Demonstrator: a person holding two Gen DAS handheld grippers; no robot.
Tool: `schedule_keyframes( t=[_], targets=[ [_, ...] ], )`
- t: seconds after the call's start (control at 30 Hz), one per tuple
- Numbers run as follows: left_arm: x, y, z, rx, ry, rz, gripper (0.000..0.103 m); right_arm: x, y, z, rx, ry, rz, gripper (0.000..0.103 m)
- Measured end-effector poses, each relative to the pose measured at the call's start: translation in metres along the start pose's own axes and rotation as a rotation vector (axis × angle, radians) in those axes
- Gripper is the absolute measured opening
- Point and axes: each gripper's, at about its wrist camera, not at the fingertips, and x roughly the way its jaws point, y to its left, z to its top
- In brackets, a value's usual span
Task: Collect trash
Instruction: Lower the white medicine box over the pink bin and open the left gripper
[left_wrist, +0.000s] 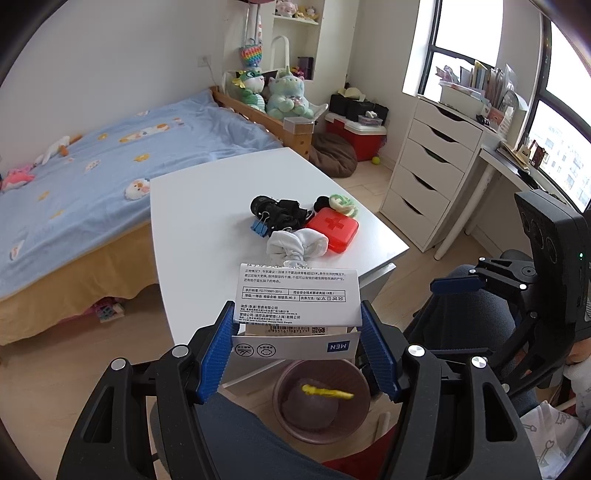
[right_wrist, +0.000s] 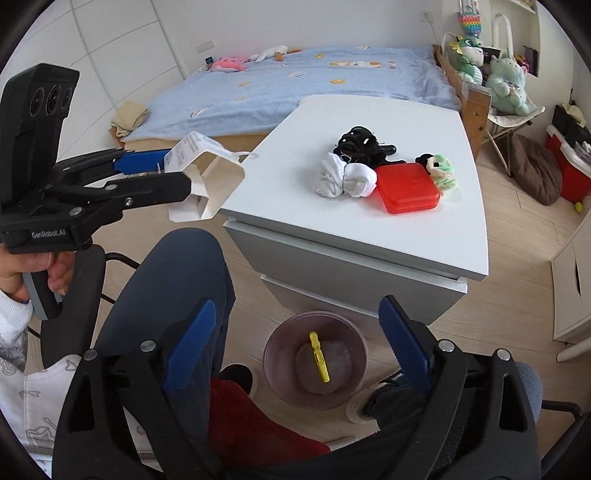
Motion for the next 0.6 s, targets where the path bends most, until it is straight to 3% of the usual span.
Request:
schedule_keyframes(
  t=[0.1, 0.6],
  targets=[
    [0.000, -0.001, -0.004, -0.002, 0.004, -0.008, 0.064, -0.002, -0.006, 0.003, 0.023, -0.012, -0.028, 0.096],
    [0.005, -0.021, -0.021, 0.031, 0.031, -0.065, 0.064, -0.037, -0.014, 0.012, 0.100, -0.059, -0.141, 0.098]
  ],
)
